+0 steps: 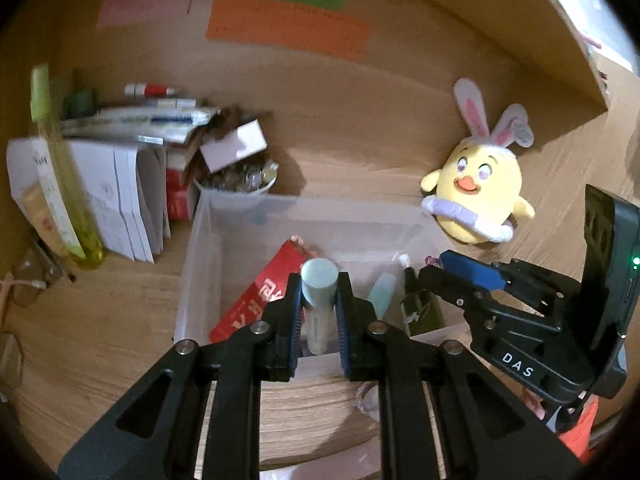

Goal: Organize objects
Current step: 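Carry the cream tube into the clear box and open the left tool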

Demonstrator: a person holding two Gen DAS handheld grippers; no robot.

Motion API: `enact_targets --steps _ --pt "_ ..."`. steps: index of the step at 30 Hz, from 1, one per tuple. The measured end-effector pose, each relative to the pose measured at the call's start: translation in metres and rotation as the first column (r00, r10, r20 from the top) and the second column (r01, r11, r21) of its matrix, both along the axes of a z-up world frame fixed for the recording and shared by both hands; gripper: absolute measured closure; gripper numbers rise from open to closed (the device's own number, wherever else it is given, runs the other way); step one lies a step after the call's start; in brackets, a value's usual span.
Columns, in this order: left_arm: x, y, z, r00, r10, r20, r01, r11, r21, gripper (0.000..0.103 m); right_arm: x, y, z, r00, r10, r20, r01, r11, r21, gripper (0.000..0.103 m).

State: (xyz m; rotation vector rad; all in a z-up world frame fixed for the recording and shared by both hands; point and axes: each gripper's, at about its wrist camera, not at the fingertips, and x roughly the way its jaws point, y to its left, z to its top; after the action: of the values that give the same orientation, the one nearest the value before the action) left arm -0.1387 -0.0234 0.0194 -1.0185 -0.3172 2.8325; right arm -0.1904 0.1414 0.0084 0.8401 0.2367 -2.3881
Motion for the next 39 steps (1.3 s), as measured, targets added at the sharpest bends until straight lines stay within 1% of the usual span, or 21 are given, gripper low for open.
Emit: enact_targets --steps 3,6,11,16,18,20,23,27,29,30,31,36,39 --pt "-0.001 -0.003 -0.003 1.000 -0.009 0.005 0.009 1.000 0.025 0.087 -0.005 -0.003 -0.007 1.000 0.006 0.017 -0.006 1.000 0.012 0.078" --pt "-0.005 -0.004 -0.006 1.000 0.006 0.013 -0.006 1.000 0.000 0.087 -0.009 -0.007 -0.015 0.999 0.012 0.039 -0.013 1.000 0.026 0.078" --pt "-0.012 -0.012 -0.014 0.999 0.023 0.036 -0.023 1.000 0.006 0.087 -0.013 -0.012 -0.025 0.998 0.023 0.066 -0.026 0.999 0.048 0.078" --pt "-0.014 -0.017 -0.018 0.997 0.043 0.057 -0.043 0.999 -0.003 0.086 -0.015 -0.011 -0.025 0.997 0.018 0.076 -0.022 0.999 0.044 0.077" --pt "-0.012 -0.018 -0.018 0.997 0.043 0.058 -0.043 0.999 -0.003 0.081 -0.017 -0.009 -0.025 0.996 0.012 0.083 -0.016 0.999 0.044 0.077" --pt "-0.008 -0.018 -0.016 0.998 0.045 0.050 -0.045 0.999 -0.009 0.068 -0.017 -0.007 -0.024 0.996 0.005 0.086 -0.009 0.999 0.043 0.072" --pt "0.001 -0.016 -0.010 0.998 0.048 0.027 -0.047 0.998 -0.030 0.056 -0.014 -0.003 -0.019 0.997 -0.004 0.072 0.002 0.999 0.034 0.067" --pt "0.014 -0.012 -0.003 0.999 0.038 0.006 -0.037 0.997 -0.068 0.049 -0.007 0.003 -0.007 0.999 -0.009 0.048 0.008 1.000 0.014 0.064" --pt "0.020 -0.011 -0.002 0.999 0.038 0.001 -0.038 0.996 -0.080 0.041 -0.001 0.005 -0.003 0.999 -0.011 0.037 0.011 1.000 0.006 0.060" --pt "0.023 -0.011 -0.001 0.999 0.038 -0.003 -0.038 0.996 -0.085 0.039 0.003 0.007 -0.001 0.999 -0.012 0.031 0.012 1.000 0.004 0.059" --pt "0.026 -0.011 -0.001 0.999 0.038 -0.005 -0.038 0.995 -0.088 0.037 0.007 0.008 0.001 1.000 -0.011 0.027 0.011 1.000 0.003 0.059" --pt "0.040 -0.011 -0.004 1.000 0.028 0.007 -0.027 0.994 -0.103 0.036 0.028 0.016 0.005 1.000 -0.002 0.007 0.002 1.000 0.003 0.057" --pt "0.049 -0.012 -0.009 0.999 0.030 0.020 -0.028 0.993 -0.112 0.029 0.040 0.020 0.004 1.000 0.002 0.012 -0.002 1.000 -0.002 0.052"
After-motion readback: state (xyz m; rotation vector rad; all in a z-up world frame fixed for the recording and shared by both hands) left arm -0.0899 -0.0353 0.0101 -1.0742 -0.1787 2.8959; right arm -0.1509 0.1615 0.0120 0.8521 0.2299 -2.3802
